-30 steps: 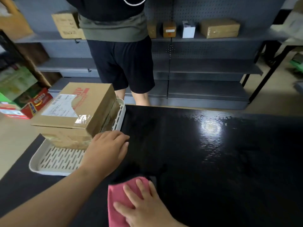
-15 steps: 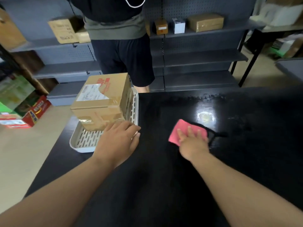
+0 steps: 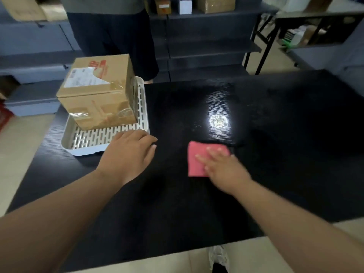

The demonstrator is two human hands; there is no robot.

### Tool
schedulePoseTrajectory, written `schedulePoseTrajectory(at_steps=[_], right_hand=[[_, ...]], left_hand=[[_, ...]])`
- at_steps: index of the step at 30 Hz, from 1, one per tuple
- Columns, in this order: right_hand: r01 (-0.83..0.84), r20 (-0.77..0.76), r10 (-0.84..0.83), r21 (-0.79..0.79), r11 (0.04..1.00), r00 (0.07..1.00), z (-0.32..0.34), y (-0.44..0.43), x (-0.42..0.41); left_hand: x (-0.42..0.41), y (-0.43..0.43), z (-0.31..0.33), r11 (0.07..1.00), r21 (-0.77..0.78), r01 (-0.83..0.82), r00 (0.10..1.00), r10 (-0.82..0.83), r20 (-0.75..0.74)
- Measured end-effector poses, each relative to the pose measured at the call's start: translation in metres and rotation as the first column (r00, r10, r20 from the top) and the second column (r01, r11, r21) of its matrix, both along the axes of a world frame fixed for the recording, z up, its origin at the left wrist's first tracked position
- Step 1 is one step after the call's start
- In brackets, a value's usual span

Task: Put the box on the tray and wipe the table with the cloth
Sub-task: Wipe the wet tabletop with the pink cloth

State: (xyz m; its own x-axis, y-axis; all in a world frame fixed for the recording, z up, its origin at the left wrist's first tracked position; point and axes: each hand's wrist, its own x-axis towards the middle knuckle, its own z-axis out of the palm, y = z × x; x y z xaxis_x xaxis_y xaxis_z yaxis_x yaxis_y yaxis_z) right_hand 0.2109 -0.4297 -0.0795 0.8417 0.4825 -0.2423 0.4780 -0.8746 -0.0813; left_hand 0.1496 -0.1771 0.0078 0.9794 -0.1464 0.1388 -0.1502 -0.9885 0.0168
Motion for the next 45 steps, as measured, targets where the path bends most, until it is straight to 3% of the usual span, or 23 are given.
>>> schedulePoseTrajectory(at_steps=[1, 3, 5, 6, 8, 11, 13, 15, 23, 28, 29, 32, 34, 36, 38, 39, 41, 43, 45], right_hand=[[0.177, -0.002, -0.177, -0.023, 0.984, 0.984, -0.003, -0.037, 0.023], [0.497, -0.016, -0.500, -0.089, 0.863, 0.866, -0.008, -0.099, 0.053], [0.658, 0.008, -0.662, -0.127, 0.742, 0.749, -0.015, -0.117, 0.064], [0.670, 0.017, -0.675, -0.133, 0.730, 0.738, -0.019, -0.105, 0.059], [0.581, 0.013, -0.583, -0.098, 0.808, 0.812, -0.022, -0.060, 0.034], [0.282, -0.057, -0.285, -0.051, 0.958, 0.957, -0.001, -0.001, -0.029], [0.102, -0.115, -0.105, -0.037, 0.994, 0.988, 0.006, -0.006, -0.045], [0.046, 0.011, -0.046, 0.013, 0.999, 0.999, -0.002, -0.039, -0.022], [0.505, -0.011, -0.510, -0.122, 0.854, 0.860, -0.004, -0.196, 0.177], [0.656, -0.107, -0.678, -0.183, 0.733, 0.727, 0.003, -0.178, 0.283], [0.638, -0.115, -0.663, -0.195, 0.745, 0.740, 0.001, -0.163, 0.296], [0.346, -0.041, -0.358, -0.175, 0.922, 0.933, -0.003, -0.089, 0.287], [0.110, -0.031, -0.113, -0.092, 0.990, 0.993, -0.006, -0.040, 0.243], [-0.135, -0.100, 0.134, -0.005, 0.991, 0.986, -0.005, -0.012, 0.195], [-0.340, 0.009, 0.340, 0.074, 0.938, 0.940, -0.005, -0.015, 0.178], [-0.356, 0.055, 0.352, 0.090, 0.930, 0.934, -0.004, -0.025, 0.191], [-0.267, 0.061, 0.268, -0.020, 0.964, 0.962, -0.012, -0.051, 0.245], [-0.003, 0.026, 0.006, -0.106, 0.994, 1.000, -0.022, -0.083, 0.312], [0.230, -0.028, -0.235, -0.131, 0.964, 0.972, -0.017, -0.096, 0.358]], left_hand=[[-0.001, -0.002, -0.001, 1.000, -0.007, 0.010, 1.000, -0.010, -0.003], [-0.001, -0.006, -0.005, 1.000, -0.009, 0.027, 1.000, -0.027, -0.003], [0.003, -0.013, -0.009, 0.999, -0.005, 0.039, 0.999, -0.039, -0.014], [0.007, -0.017, -0.011, 0.999, -0.004, 0.043, 0.999, -0.043, -0.025], [0.019, -0.027, -0.014, 0.999, 0.003, 0.050, 0.998, -0.050, -0.034], [0.043, -0.048, -0.016, 0.997, 0.014, 0.073, 0.996, -0.072, -0.047], [0.063, -0.063, -0.018, 0.996, 0.016, 0.086, 0.995, -0.085, -0.052], [0.082, -0.079, -0.020, 0.996, 0.009, 0.094, 0.994, -0.093, -0.063], [0.135, -0.105, -0.026, 0.997, -0.003, 0.077, 0.992, -0.077, -0.097], [0.157, -0.097, -0.029, 1.000, 0.024, -0.001, 0.992, 0.004, -0.127], [0.162, -0.094, -0.030, 0.999, 0.026, -0.024, 0.993, 0.027, -0.119], [0.179, -0.086, -0.029, 0.995, 0.018, -0.102, 0.988, 0.103, -0.116], [0.188, -0.083, -0.028, 0.989, 0.010, -0.146, 0.983, 0.146, -0.107], [0.196, -0.082, -0.027, 0.984, 0.001, -0.180, 0.978, 0.179, -0.106], [0.202, -0.082, -0.025, 0.979, 0.000, -0.203, 0.973, 0.202, -0.116], [0.204, -0.081, -0.023, 0.979, -0.003, -0.206, 0.972, 0.204, -0.118], [0.203, -0.078, -0.020, 0.979, -0.015, -0.204, 0.973, 0.201, -0.112], [0.197, -0.071, -0.016, 0.977, -0.019, -0.211, 0.973, 0.208, -0.102], [0.190, -0.064, -0.013, 0.975, -0.014, -0.221, 0.972, 0.219, -0.085]])
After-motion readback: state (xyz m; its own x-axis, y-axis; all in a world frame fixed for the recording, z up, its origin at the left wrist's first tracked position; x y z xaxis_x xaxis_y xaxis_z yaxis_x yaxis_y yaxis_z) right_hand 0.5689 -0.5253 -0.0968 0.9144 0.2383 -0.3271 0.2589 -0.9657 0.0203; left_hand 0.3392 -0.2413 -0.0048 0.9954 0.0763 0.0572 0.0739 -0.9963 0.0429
